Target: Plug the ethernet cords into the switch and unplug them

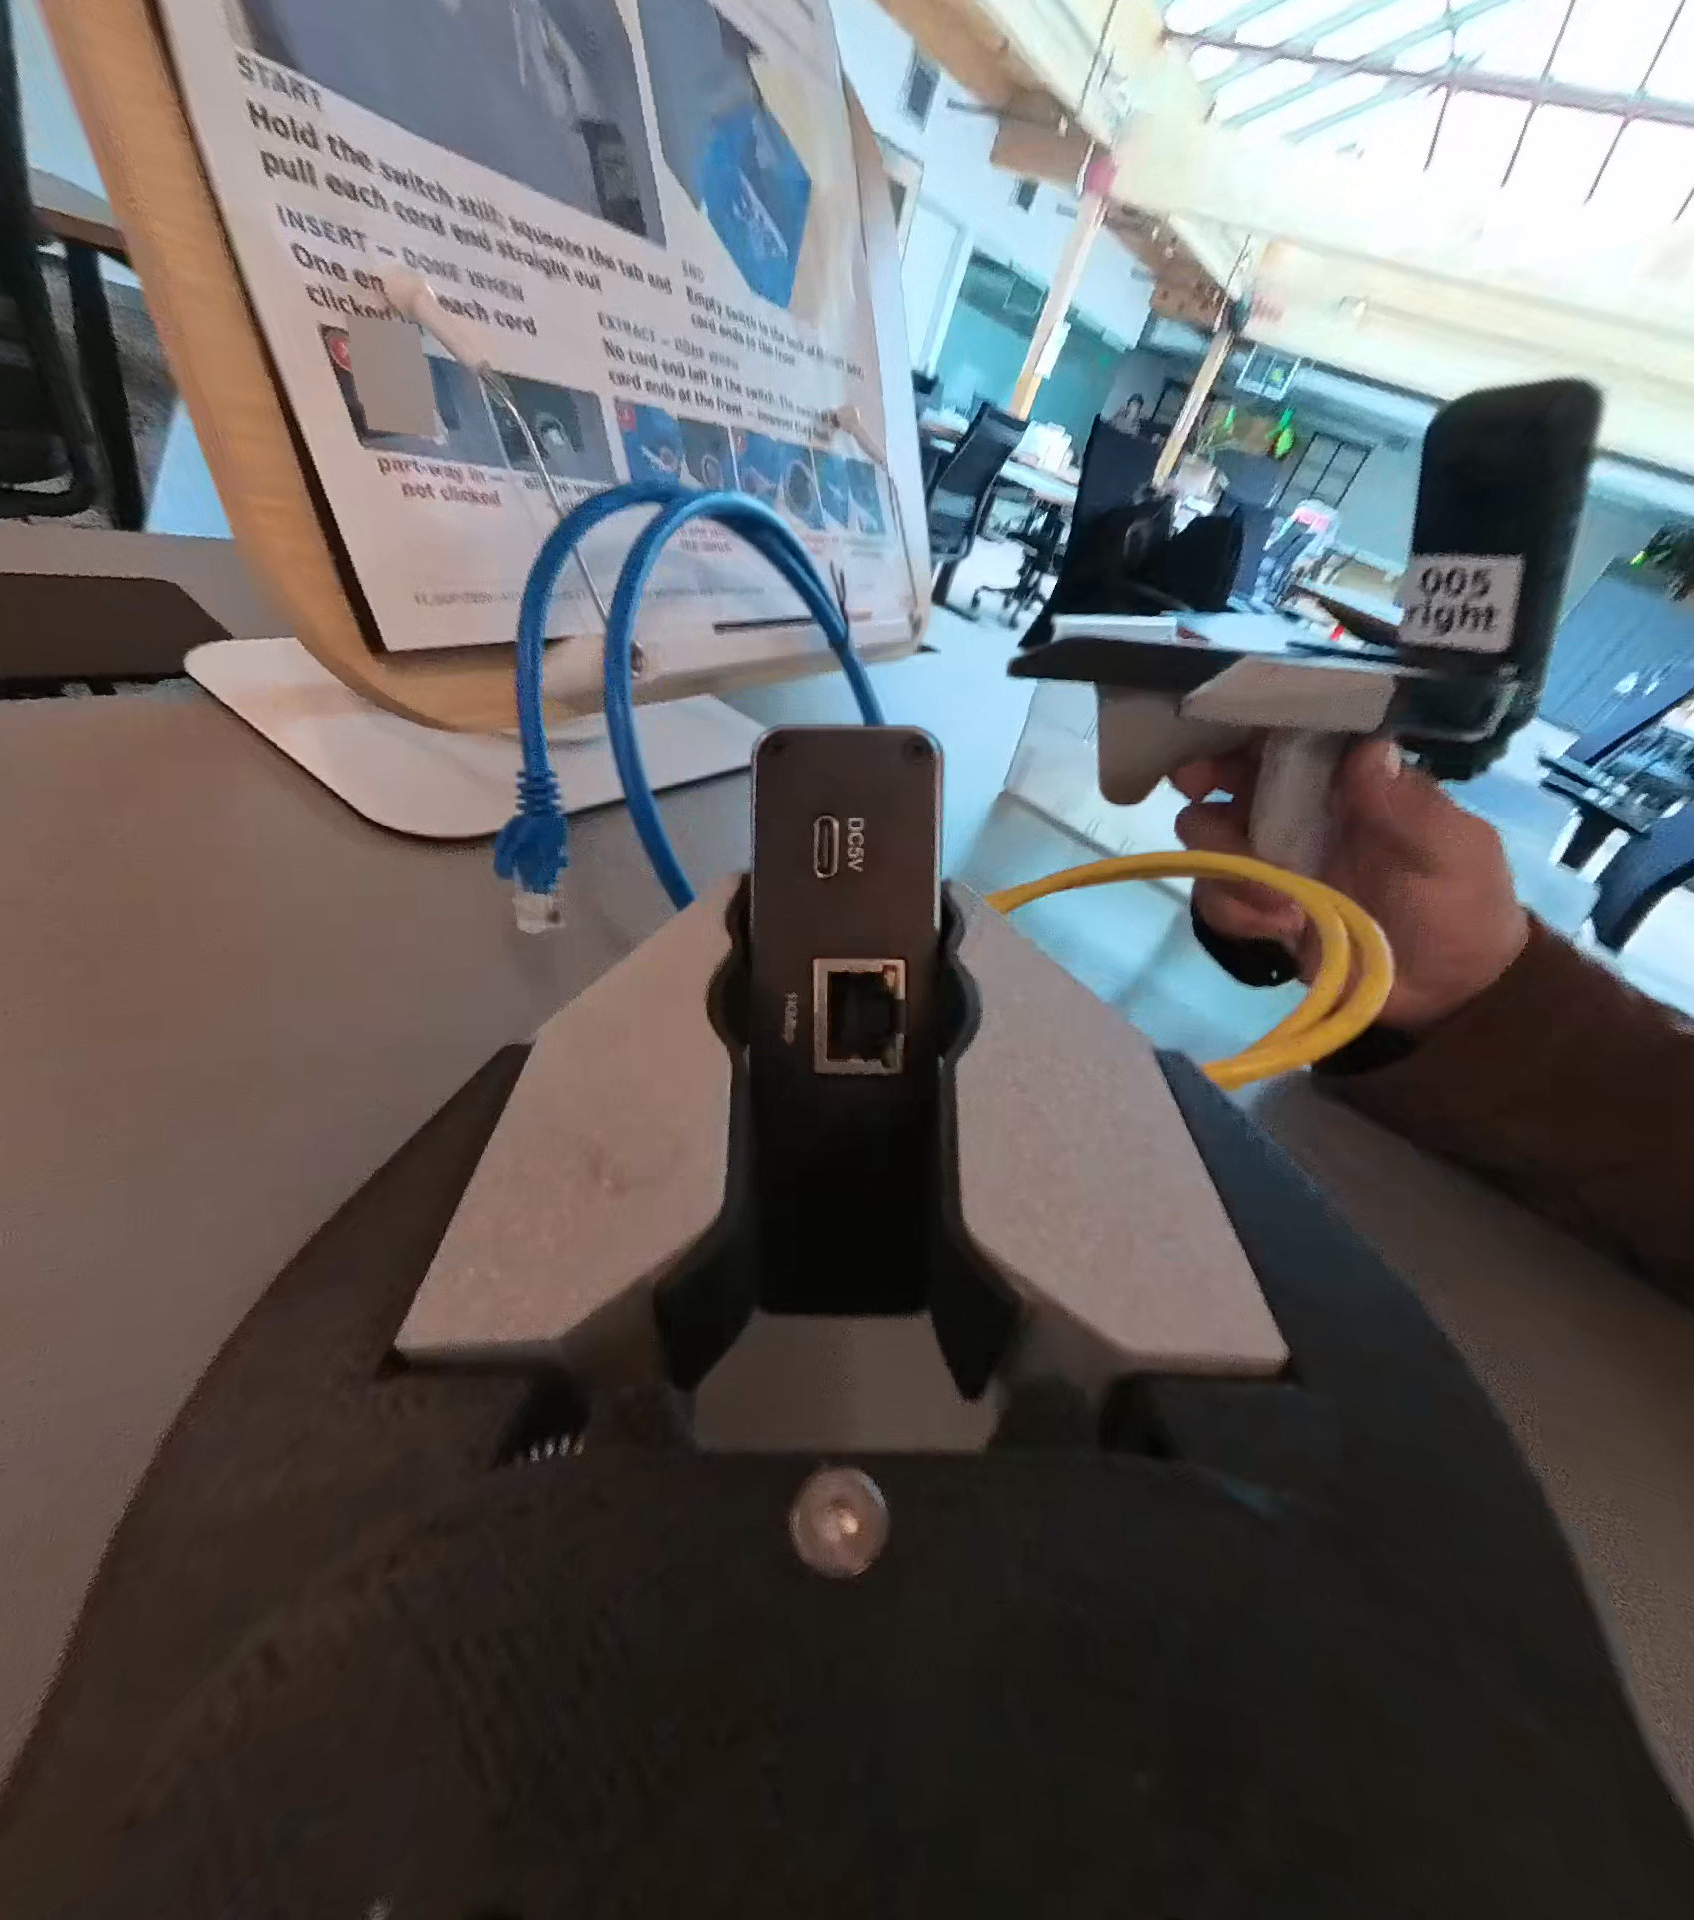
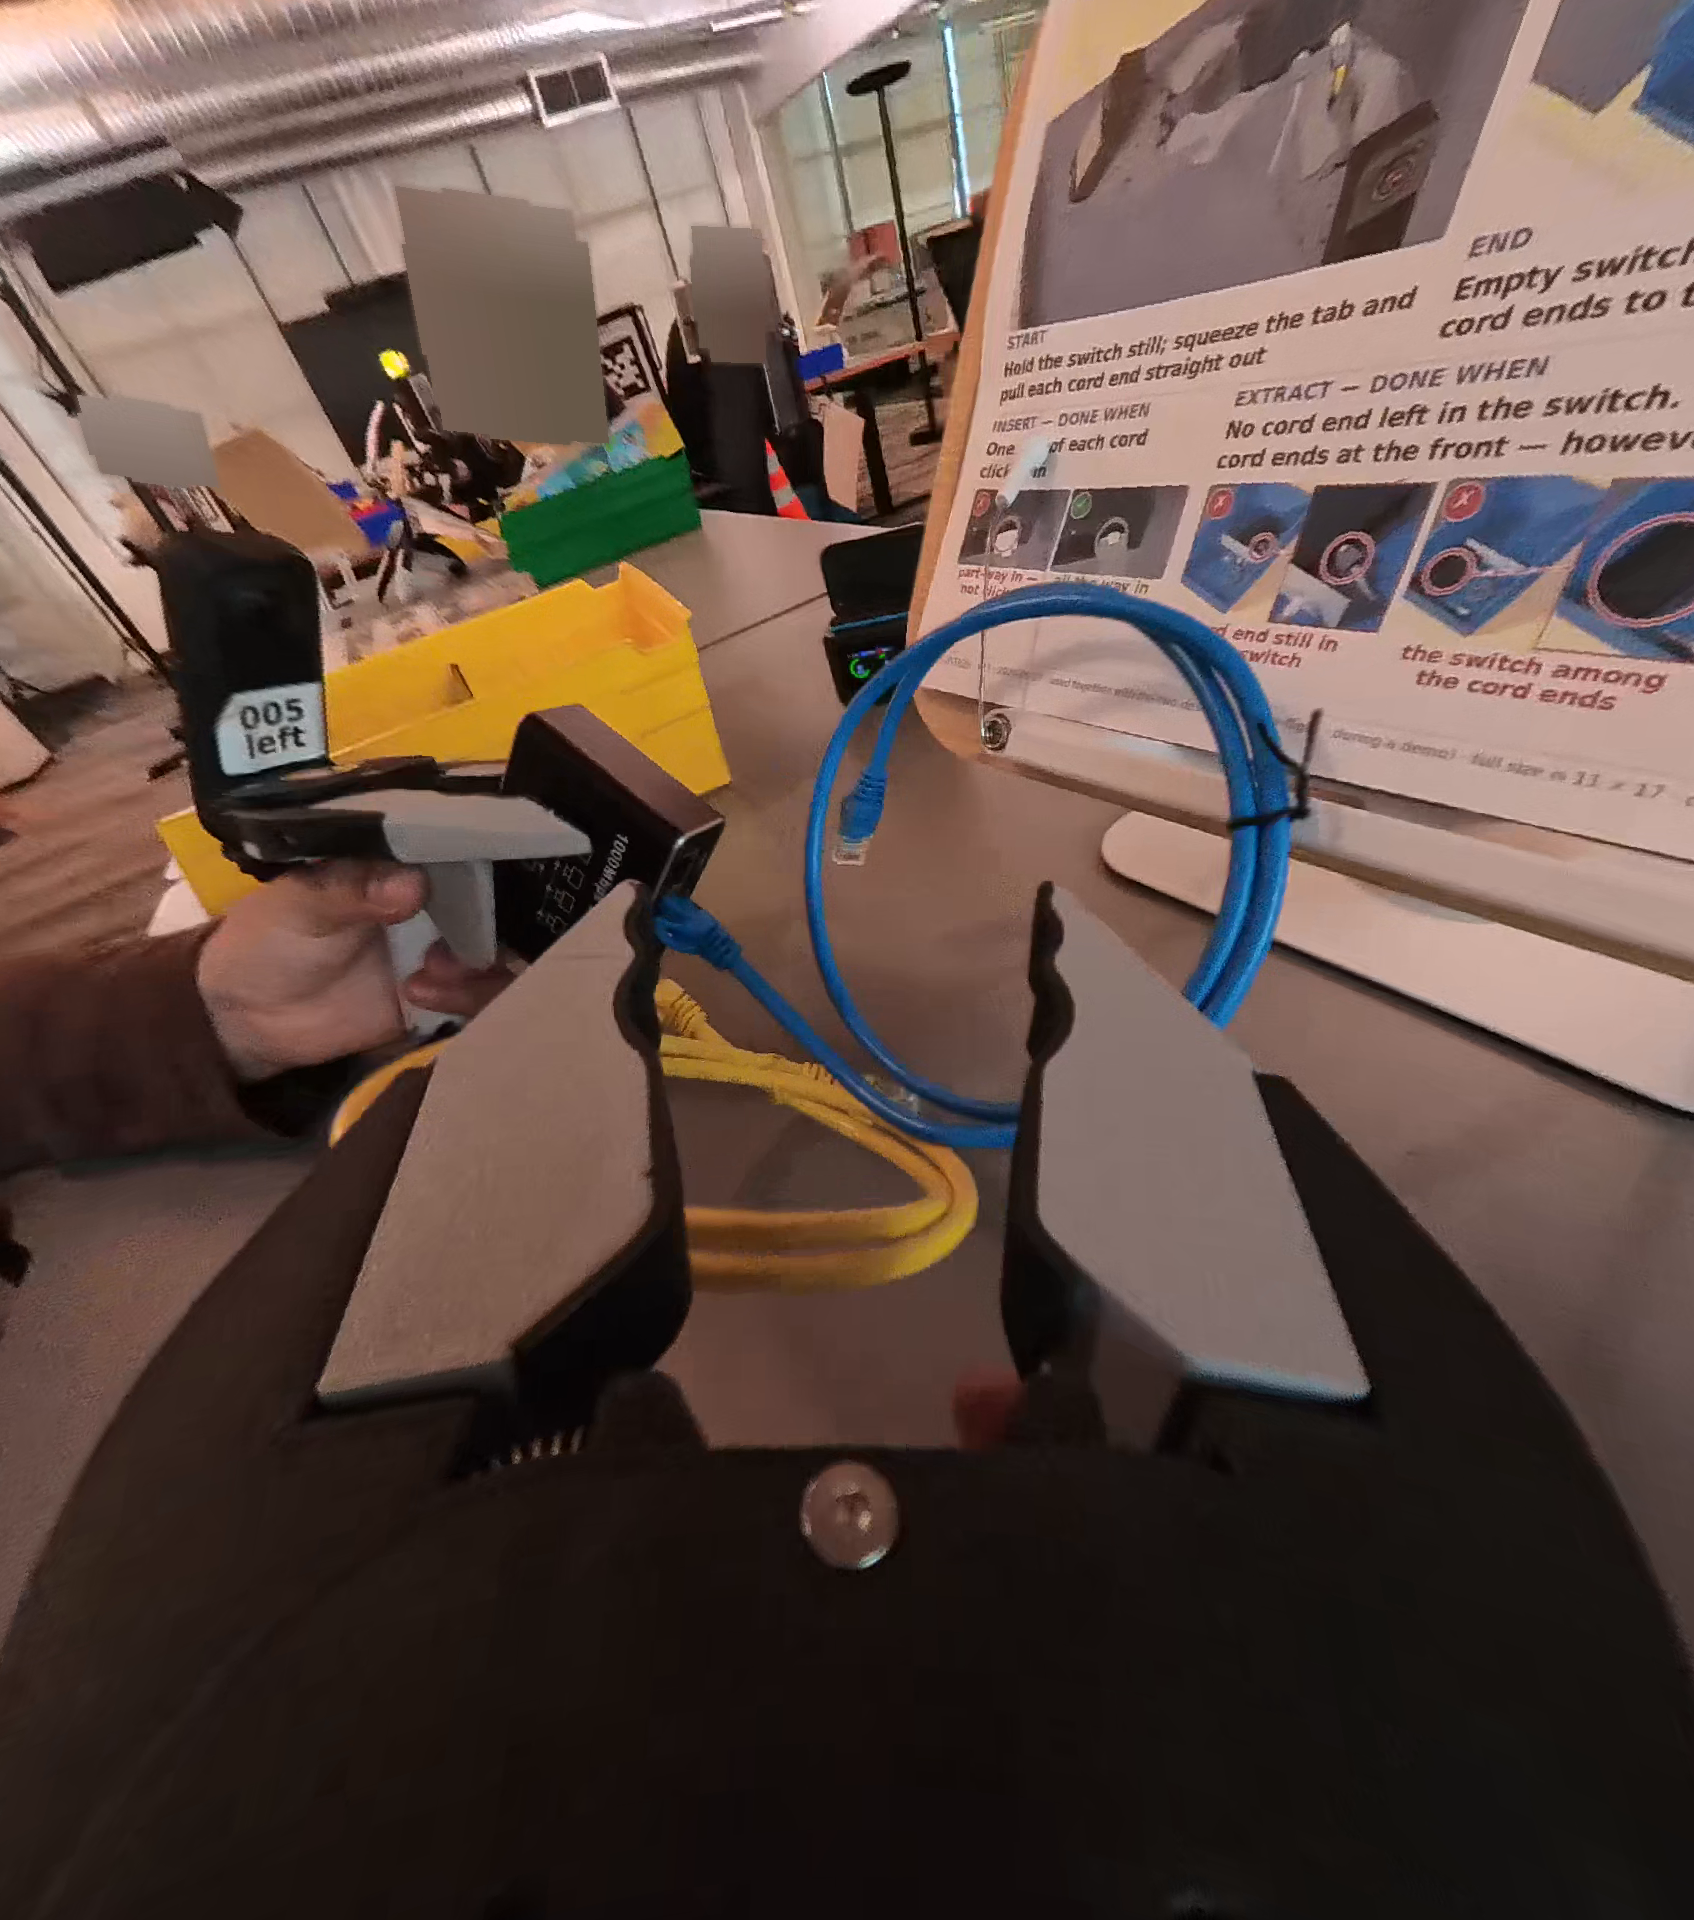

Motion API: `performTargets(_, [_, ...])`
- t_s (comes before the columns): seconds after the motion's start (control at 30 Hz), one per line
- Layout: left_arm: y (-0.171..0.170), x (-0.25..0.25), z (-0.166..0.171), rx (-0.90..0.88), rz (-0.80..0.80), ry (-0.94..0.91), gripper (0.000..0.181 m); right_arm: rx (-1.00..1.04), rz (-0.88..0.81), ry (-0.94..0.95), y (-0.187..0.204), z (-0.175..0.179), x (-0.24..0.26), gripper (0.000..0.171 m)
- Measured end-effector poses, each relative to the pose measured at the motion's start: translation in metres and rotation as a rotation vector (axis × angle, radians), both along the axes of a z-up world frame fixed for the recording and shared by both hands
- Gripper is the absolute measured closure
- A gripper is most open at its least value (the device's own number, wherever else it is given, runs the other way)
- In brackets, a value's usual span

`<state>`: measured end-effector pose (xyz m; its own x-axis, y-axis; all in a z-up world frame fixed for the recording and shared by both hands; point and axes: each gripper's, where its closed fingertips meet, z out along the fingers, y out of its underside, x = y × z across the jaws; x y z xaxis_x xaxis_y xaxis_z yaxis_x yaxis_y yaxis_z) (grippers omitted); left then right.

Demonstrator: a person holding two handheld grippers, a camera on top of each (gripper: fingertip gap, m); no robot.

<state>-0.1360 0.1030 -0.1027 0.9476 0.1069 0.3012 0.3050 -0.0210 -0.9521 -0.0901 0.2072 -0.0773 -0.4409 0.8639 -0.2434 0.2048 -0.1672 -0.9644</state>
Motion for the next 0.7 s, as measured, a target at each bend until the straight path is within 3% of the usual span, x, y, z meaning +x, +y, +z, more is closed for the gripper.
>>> performTargets(0.33, [0.006, 0.020, -0.013, -0.113, -0.074, 0.067, 0.149, 0.055, -0.116, 0.052, 0.019, 0.008, 0.003, 0.100])
performTargets(0.7, [0.013, 0.042, -0.037, -0.188, -0.275, -0.317, 0.142, 0.211, -0.122, 0.020, 0.003, 0.001, 0.003, 0.102])
